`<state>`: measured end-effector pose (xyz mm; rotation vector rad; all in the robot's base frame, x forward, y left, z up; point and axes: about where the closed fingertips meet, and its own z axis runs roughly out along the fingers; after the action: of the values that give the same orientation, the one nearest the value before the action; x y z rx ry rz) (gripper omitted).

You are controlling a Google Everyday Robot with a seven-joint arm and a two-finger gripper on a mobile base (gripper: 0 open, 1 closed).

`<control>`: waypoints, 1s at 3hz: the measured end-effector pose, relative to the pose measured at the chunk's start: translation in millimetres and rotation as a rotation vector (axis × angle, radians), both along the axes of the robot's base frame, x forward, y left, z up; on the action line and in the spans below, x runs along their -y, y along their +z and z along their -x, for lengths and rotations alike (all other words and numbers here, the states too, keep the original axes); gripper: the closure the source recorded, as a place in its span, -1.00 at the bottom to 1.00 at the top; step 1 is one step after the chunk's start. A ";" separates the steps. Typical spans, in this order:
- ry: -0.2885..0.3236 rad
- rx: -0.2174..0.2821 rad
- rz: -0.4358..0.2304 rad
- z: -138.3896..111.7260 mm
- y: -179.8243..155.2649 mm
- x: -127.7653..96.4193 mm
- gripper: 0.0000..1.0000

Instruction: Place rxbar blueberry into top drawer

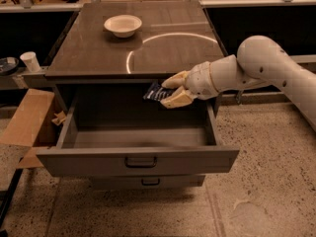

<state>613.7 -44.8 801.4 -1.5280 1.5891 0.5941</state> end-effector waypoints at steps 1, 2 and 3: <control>-0.067 -0.081 0.034 -0.4 -40.0 3.8 1.00; -0.141 -0.166 0.082 -0.5 -82.3 13.1 1.00; -0.198 -0.227 0.121 -0.3 -107.2 19.4 1.00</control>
Offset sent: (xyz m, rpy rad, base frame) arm -0.0001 -0.0300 -0.1306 -0.1406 0.2666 -0.2414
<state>614.0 -64.1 694.3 -1.4063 1.9545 0.5851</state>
